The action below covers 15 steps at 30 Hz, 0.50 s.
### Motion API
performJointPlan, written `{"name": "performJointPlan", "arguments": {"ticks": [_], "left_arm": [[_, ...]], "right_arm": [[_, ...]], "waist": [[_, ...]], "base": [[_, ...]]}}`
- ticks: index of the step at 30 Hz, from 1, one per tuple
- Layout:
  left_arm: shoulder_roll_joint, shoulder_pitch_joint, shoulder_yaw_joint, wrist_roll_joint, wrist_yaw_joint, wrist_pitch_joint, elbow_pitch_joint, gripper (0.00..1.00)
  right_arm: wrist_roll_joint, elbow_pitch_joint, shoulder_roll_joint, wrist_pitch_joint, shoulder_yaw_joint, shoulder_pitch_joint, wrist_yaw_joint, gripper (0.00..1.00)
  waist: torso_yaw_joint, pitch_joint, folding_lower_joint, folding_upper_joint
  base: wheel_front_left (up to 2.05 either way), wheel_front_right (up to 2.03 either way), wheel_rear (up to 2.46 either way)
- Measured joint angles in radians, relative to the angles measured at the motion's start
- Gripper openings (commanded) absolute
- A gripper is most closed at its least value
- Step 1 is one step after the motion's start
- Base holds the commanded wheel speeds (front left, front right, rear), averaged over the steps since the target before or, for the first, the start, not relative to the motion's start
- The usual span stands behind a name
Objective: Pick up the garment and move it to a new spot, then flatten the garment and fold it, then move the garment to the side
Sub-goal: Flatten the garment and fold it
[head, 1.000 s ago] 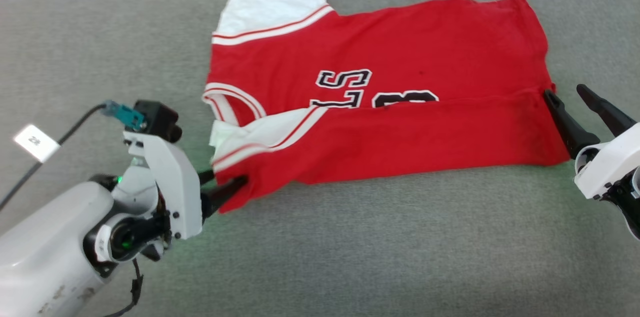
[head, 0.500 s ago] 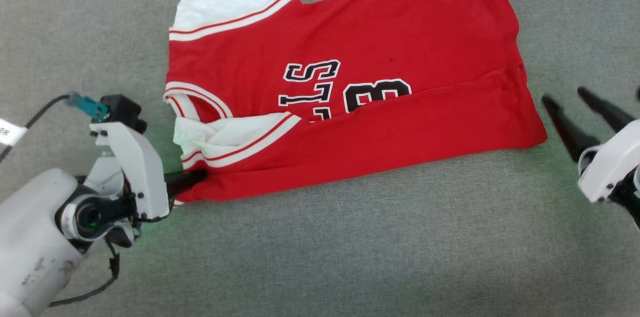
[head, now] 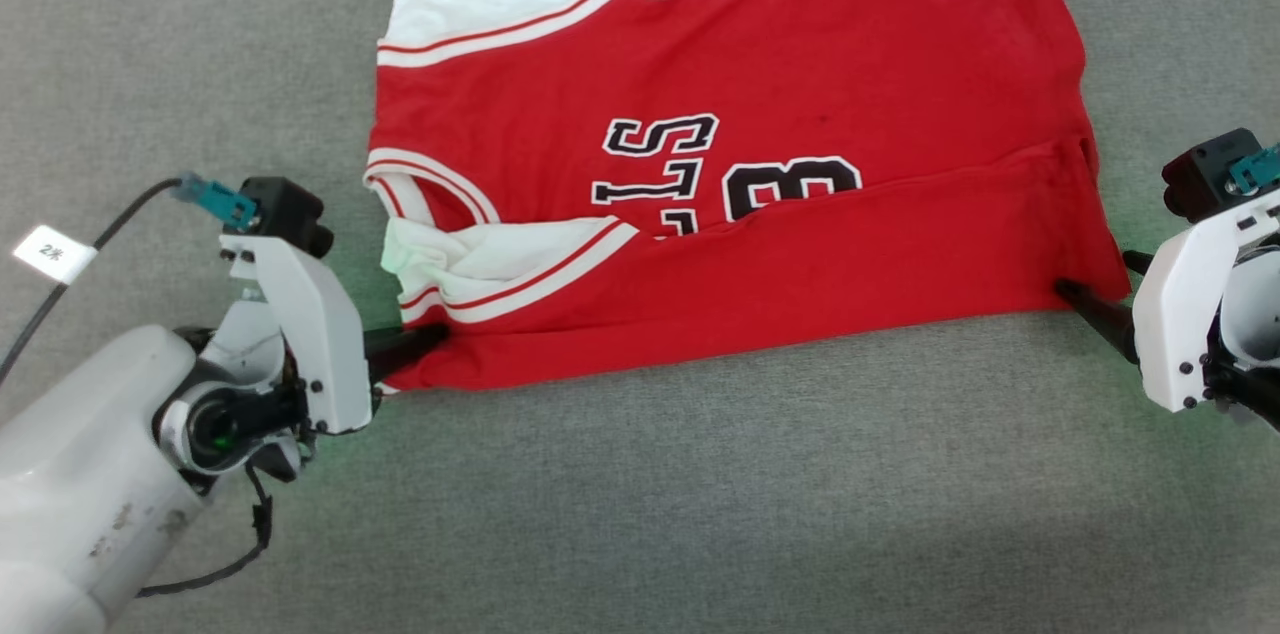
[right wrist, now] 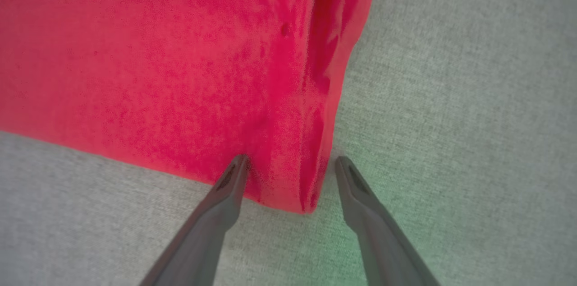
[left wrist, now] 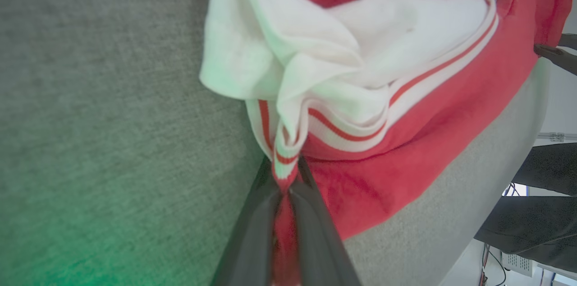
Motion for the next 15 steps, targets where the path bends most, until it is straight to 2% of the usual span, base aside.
{"name": "performJointPlan", "arguments": {"ticks": [2,3,5,11,15], "left_arm": [[-0.01,-0.005,-0.002,0.005,-0.005,-0.005,0.007,0.0],[-0.015,-0.005,-0.003,0.007,-0.007,-0.009,0.01,0.0],[-0.022,-0.006,-0.004,0.011,-0.012,-0.017,0.016,0.0],[-0.03,0.005,-0.007,0.028,-0.025,-0.055,0.016,0.0],[0.004,0.047,-0.009,0.046,-0.021,-0.099,-0.045,0.0]], "right_arm": [[-0.002,0.027,0.004,0.02,0.01,-0.017,0.0,1.0],[0.002,0.035,0.006,0.025,0.015,-0.023,0.0,0.52],[0.012,0.044,0.008,0.018,0.017,-0.028,0.0,0.0],[0.068,0.041,-0.005,-0.032,0.024,-0.002,0.0,0.0],[0.102,0.004,-0.04,-0.059,0.023,0.05,0.0,0.0]], "waist": [[0.008,0.002,0.0,0.0],[0.011,0.002,0.0,0.0],[0.016,0.001,0.0,0.0],[0.021,-0.02,0.0001,0.0],[0.02,-0.042,0.0,0.0]], "base": [[0.0,0.0,0.0],[0.0,0.0,0.0],[0.0,0.0,0.0],[0.0,0.0,0.0],[0.0,0.0,0.0]]}}
